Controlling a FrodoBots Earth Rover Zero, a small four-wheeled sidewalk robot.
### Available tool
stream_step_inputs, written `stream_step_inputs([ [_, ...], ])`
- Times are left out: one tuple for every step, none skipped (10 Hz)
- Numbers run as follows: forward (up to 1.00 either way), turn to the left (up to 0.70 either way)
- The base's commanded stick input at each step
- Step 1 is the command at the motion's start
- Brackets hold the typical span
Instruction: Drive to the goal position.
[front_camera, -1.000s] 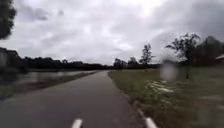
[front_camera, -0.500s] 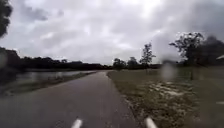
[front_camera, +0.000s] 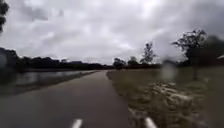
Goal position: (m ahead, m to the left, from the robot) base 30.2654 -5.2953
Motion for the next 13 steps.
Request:
stream_step_inputs([
  [0.84, 0.33],
  [0.84, 0.3],
  [0.84, 0.19],
  [0.84, 0.04],
  [0.84, 0.03],
  [0.84, 0.03],
  [0.84, 0.03],
  [0.84, 0.03],
  [0.84, 0.03],
  [0.84, 0.03],
  [0.84, 0.03],
  [0.84, 0.03],
  [0.84, 0.03],
])
